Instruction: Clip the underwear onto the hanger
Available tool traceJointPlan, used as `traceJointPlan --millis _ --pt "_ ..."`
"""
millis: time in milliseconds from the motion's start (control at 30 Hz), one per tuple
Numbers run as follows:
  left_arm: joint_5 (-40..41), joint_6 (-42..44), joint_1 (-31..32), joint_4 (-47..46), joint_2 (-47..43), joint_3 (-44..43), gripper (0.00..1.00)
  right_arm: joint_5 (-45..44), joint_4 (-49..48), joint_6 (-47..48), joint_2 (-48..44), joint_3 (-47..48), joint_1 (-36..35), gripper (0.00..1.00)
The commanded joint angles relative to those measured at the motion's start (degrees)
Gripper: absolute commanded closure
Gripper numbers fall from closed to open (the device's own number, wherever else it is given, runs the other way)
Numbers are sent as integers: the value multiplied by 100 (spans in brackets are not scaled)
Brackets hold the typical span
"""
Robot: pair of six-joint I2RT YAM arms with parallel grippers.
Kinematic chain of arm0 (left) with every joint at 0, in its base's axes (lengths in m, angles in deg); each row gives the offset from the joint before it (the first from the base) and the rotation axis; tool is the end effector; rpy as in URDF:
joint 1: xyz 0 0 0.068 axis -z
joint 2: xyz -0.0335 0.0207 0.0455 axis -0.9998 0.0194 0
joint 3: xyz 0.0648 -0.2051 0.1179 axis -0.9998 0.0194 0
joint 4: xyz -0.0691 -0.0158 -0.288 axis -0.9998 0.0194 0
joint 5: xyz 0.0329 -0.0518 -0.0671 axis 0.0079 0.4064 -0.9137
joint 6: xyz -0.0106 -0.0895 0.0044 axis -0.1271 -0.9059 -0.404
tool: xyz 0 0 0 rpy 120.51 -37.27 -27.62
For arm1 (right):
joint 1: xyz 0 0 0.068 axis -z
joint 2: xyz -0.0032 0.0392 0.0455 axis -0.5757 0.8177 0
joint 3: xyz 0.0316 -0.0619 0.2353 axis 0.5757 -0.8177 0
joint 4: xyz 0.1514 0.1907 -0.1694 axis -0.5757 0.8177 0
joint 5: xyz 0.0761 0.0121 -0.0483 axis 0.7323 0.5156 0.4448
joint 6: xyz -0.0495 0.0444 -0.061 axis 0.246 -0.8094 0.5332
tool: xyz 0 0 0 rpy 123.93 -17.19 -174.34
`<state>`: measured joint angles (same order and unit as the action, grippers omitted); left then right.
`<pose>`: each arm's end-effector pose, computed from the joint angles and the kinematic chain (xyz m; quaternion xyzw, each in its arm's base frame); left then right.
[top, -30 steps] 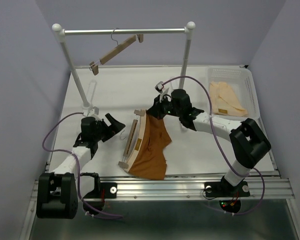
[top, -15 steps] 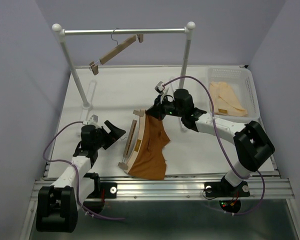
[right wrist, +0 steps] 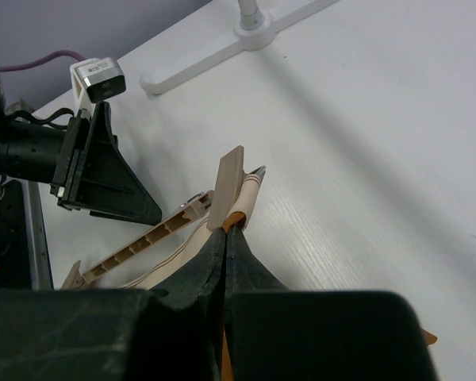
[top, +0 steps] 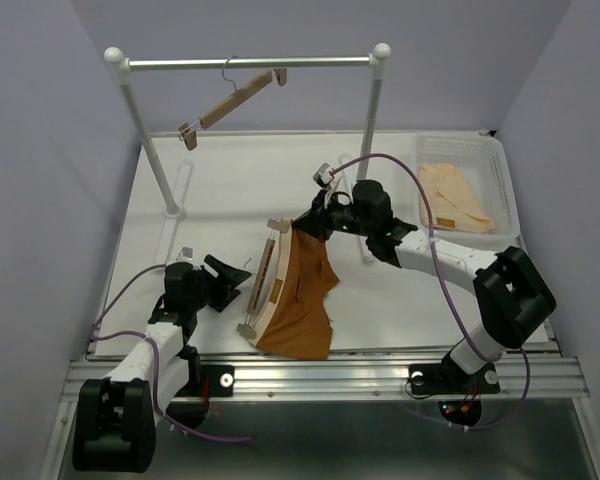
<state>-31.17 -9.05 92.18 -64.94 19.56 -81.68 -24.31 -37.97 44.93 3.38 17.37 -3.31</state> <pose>0.2405 -0.0478 0.0718 -0.2670 0.8052 -0.4031 0.3434 0.3148 0.3001 0.2119 -0.3550 0.6797 0.4172 0.4878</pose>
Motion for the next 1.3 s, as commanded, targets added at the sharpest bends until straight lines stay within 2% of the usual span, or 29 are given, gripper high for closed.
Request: traceJointPlan --millis 0,400,600,733,867,900,1000,1133,1267 --pt "212 -477 23 -290 -21 18 23 152 -518 92 -241 -52 -109 99" --pt "247 -584 31 -808 725 -62 33 188 -483 171 -153 0 -162 99" --pt "177 -610 49 -1054 963 -70 51 162 -483 197 -144 -8 -162 99" --pt "238 -593 66 -1107 998 -132 55 162 -483 206 -153 1 -162 99" --pt "273 -523 67 -1116 1034 -193 72 91 -369 276 -153 18 -162 99" --pt "282 -514 67 -1107 1025 -193 81 48 -317 285 -170 27 -162 99" --pt "361 -452 67 -1064 964 -246 100 -31 -211 312 -197 44 -162 99" --pt "564 -285 119 -880 673 -439 100 -216 -18 276 -170 62 -162 97" --pt "1439 -101 330 67 -62 -843 100 -628 351 145 -100 184 -162 83"
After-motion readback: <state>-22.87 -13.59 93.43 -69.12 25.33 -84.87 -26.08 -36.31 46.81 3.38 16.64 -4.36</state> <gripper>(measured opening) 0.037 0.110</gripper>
